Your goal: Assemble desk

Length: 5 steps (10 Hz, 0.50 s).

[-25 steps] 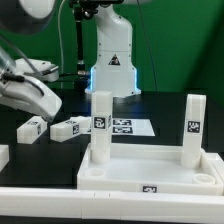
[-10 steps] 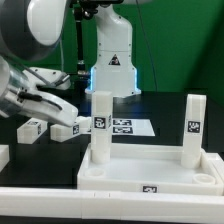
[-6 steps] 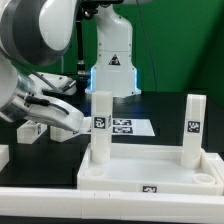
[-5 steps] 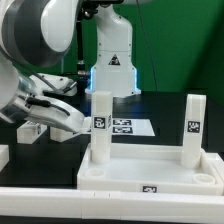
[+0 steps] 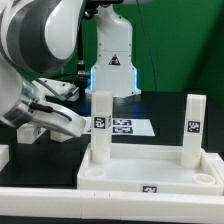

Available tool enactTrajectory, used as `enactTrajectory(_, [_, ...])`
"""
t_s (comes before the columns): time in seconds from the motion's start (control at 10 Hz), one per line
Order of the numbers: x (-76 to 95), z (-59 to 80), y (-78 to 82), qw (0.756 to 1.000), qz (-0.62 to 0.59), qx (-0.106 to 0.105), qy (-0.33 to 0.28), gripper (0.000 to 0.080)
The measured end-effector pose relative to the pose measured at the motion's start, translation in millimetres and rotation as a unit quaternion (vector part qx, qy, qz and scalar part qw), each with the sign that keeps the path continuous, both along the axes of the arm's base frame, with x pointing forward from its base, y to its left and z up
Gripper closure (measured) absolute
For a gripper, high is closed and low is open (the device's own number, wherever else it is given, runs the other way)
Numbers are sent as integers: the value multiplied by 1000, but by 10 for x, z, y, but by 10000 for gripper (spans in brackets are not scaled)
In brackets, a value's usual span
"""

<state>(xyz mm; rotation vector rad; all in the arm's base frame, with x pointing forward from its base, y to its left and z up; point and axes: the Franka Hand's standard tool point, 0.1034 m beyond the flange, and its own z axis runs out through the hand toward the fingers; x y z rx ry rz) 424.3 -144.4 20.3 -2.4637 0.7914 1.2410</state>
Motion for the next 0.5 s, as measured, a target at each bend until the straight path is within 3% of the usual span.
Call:
enactTrajectory(0.2, [-6, -31, 36, 1000, 1, 0, -1, 176])
enactTrajectory(0.3, [-8, -42, 34, 1000, 1, -1, -2, 354])
enactTrajectory(0.4, [-9, -49, 31, 1000, 1, -2, -2, 354])
enactTrajectory(0.5, [-11, -52, 30, 1000, 1, -2, -2, 556])
